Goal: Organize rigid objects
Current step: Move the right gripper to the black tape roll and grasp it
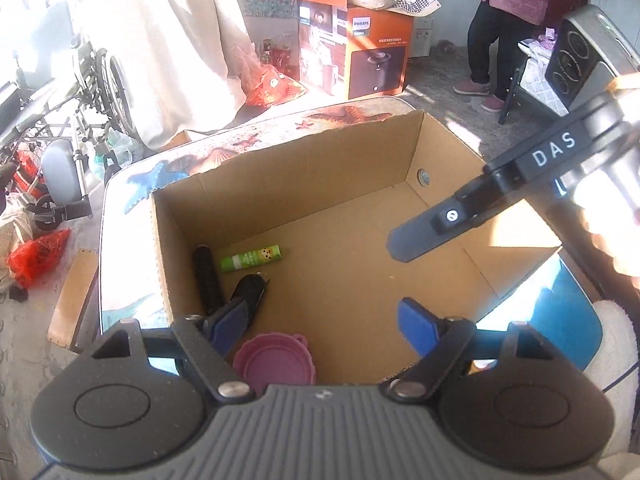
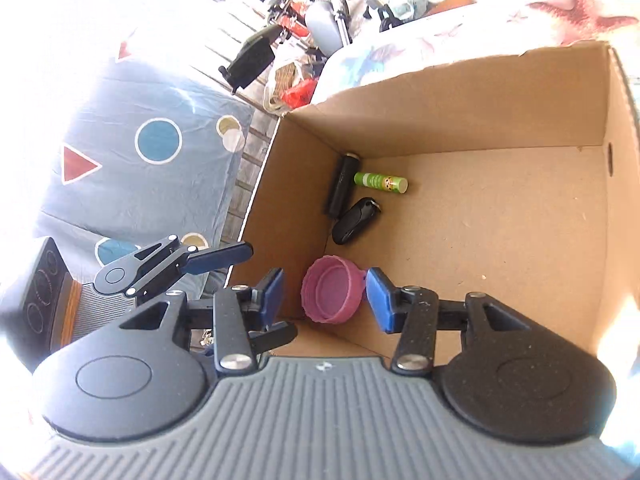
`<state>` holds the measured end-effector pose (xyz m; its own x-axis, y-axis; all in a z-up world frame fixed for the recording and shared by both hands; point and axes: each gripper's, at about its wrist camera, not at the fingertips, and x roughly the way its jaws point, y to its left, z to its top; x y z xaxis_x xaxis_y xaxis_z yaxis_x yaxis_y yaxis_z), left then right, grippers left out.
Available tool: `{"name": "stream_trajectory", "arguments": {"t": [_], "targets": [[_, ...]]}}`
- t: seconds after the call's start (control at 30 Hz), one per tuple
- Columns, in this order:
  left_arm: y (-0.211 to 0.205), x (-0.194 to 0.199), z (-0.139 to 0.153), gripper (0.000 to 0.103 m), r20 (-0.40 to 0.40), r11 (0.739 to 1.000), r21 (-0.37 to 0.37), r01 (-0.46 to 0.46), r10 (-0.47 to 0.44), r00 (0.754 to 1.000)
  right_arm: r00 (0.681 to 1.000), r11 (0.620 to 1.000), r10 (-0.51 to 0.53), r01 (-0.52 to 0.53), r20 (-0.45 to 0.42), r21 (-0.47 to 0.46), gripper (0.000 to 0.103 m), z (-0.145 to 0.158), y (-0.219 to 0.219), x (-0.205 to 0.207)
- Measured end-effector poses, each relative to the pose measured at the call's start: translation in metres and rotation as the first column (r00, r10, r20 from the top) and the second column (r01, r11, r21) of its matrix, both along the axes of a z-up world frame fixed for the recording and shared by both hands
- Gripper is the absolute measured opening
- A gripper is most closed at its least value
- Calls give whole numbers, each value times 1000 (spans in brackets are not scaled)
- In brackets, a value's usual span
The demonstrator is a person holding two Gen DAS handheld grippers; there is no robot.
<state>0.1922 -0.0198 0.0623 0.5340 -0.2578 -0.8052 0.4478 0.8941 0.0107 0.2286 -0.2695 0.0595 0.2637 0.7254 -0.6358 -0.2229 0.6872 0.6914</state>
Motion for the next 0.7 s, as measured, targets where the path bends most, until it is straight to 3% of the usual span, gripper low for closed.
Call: {"name": "stream_trajectory", "arguments": {"t": [0.17, 0.3, 0.5, 0.7], "targets": [[11, -47, 16, 88, 72, 995, -92, -24, 31, 997, 978, 993, -114, 113, 173, 16, 45, 34, -57, -75], [17, -86, 12, 88, 92, 989, -137, -57, 70, 993, 950, 985, -174, 172, 259, 29, 45, 33, -73, -139], [25, -137, -17, 88, 60, 985, -133, -106, 115, 992, 943, 973, -229, 220, 241, 63, 45, -16, -55, -201], [28, -162, -59, 88, 3, 987, -74, -141, 142, 990, 969, 990, -130, 138, 208, -21, 45, -60, 1, -207]]}}
